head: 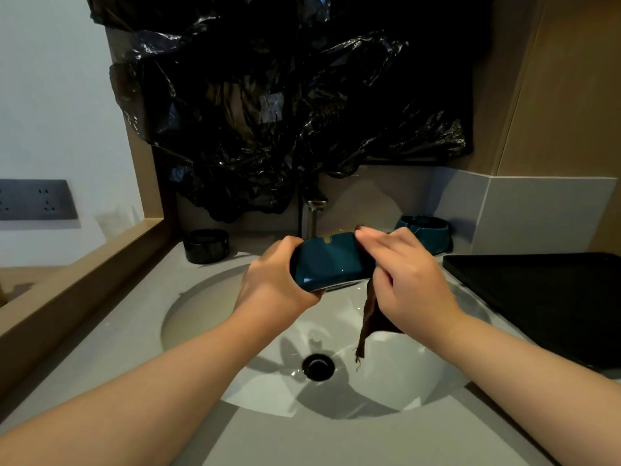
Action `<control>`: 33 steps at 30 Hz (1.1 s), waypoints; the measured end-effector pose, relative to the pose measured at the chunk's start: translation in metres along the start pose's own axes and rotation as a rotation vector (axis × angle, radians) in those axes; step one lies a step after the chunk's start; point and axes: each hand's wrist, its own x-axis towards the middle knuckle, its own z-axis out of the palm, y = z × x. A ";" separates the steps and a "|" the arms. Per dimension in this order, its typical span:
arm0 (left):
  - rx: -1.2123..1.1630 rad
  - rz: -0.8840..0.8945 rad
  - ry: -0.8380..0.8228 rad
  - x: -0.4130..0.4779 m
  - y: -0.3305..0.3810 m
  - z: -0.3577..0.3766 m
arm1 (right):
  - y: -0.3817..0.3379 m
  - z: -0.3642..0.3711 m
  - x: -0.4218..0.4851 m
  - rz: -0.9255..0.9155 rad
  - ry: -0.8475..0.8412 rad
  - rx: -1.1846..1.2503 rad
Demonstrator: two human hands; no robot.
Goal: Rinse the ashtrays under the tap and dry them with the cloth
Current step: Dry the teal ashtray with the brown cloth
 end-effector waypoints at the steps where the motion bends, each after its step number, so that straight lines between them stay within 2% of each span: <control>1: 0.001 0.005 0.000 0.000 0.000 0.000 | -0.001 0.000 0.000 0.010 0.005 0.006; 6: -0.035 -0.007 -0.010 -0.001 0.002 -0.001 | -0.014 0.000 0.001 -0.219 -0.062 0.013; 10: -0.092 -0.113 -0.043 0.001 0.003 -0.003 | 0.003 0.003 0.000 0.049 0.033 0.046; 11: -0.093 -0.121 -0.059 0.001 0.003 -0.003 | 0.003 0.002 0.000 0.053 0.023 0.034; 16: -0.029 -0.144 -0.132 0.002 0.005 0.002 | -0.016 -0.001 0.001 -0.295 -0.124 -0.055; 19: -0.034 -0.163 -0.148 0.002 0.008 0.004 | -0.013 0.000 0.001 -0.347 -0.115 -0.100; 22: -0.101 -0.201 -0.157 0.000 0.010 0.003 | -0.005 0.001 -0.001 -0.300 -0.054 -0.095; 25: -0.222 -0.279 -0.155 0.001 0.009 0.000 | 0.006 0.001 -0.002 -0.167 0.001 -0.085; 27: -0.215 -0.295 -0.148 0.002 0.009 -0.003 | 0.011 0.002 -0.003 -0.079 0.008 -0.051; 31: -0.187 -0.258 -0.150 0.001 0.008 -0.003 | 0.008 0.002 -0.001 0.070 0.007 0.109; 33: -0.157 -0.201 -0.136 -0.001 0.008 -0.003 | 0.000 -0.001 0.001 0.079 -0.010 0.133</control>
